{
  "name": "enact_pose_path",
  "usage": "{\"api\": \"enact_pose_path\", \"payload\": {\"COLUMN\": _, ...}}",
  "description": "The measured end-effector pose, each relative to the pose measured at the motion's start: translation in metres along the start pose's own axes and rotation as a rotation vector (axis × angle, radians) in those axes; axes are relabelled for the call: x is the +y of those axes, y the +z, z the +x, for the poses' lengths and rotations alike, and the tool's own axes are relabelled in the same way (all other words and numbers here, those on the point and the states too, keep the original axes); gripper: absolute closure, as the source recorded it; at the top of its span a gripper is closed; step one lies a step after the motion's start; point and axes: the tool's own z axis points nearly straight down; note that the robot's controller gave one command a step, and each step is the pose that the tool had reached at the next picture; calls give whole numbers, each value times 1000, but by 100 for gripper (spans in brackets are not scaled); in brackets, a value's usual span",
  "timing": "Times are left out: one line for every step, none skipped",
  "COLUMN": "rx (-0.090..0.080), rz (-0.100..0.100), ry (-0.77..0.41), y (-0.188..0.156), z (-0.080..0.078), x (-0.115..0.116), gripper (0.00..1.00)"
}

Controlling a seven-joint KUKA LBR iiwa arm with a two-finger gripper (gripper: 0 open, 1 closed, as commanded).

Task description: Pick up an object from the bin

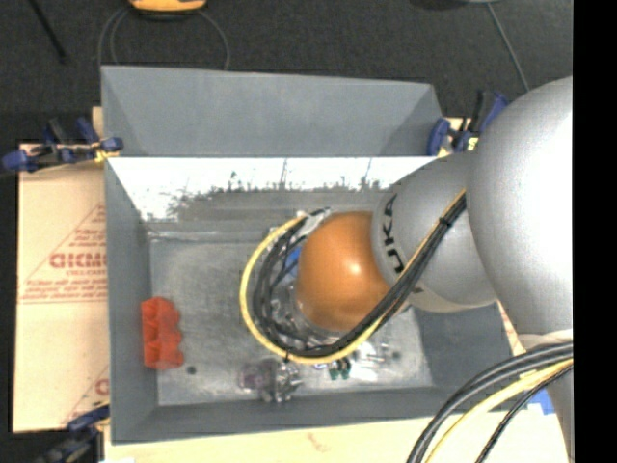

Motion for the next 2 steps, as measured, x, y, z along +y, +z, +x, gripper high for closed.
{"api": "enact_pose_path", "payload": {"rx": 13, "rz": -2, "ry": 1, "y": 1, "z": 4, "x": 2, "gripper": 100}}
{"api": "enact_pose_path", "payload": {"rx": 14, "rz": -2, "ry": -94, "y": -141, "z": -1, "x": 3, "gripper": 100}}
